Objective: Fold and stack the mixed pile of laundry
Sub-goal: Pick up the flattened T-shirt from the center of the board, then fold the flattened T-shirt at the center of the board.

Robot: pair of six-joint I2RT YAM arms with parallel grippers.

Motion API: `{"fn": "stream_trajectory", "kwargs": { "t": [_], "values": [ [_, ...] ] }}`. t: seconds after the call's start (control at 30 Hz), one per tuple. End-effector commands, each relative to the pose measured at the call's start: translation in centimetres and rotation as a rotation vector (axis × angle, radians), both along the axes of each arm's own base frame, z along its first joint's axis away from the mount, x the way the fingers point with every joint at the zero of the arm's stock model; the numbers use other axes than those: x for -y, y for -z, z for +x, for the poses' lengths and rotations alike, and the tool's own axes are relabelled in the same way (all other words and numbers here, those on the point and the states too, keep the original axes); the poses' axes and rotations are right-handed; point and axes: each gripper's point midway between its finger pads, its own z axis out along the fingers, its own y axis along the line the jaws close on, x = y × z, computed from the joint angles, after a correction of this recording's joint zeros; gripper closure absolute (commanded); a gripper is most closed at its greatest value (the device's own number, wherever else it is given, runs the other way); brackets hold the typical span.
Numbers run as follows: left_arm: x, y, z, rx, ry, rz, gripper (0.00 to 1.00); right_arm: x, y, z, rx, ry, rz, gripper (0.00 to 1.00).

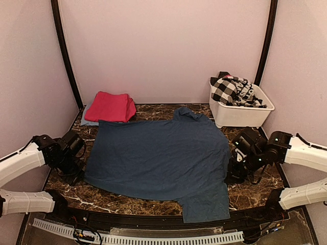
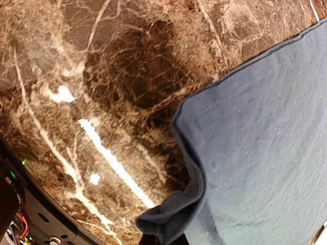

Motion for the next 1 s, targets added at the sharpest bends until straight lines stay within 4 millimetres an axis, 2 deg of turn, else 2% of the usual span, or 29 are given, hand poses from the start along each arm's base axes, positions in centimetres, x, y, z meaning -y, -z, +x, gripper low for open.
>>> {"fn": "stream_trajectory", "kwargs": {
  "t": [0.0,0.23,0.63,0.83,0.97],
  "values": [
    [0.3,-0.6,2.7,0.049,0.051,-0.004,1.00,-0.9,-1.8,3.1,0.094,-0.001,0.036,1.00],
    [0.4,-0.8,5.9,0.080,0.080,0.000,1.00,0.2,-3.5,6.7,0.170,0.008,0.024,1.00],
    [-0.7,-0.8,11.2,0.120,0.088,0.027,1.00,1.3,-3.9,13.0,0.244,0.021,0.018,1.00],
    [-0.8,-0.2,13.1,0.127,0.086,0.010,1.00,1.1,-3.8,14.9,0.253,0.017,0.026,1.00],
    [-0.4,0.5,14.2,0.116,0.102,-0.002,1.00,0.9,-2.9,15.4,0.238,0.012,0.025,1.00]
  ]
}}
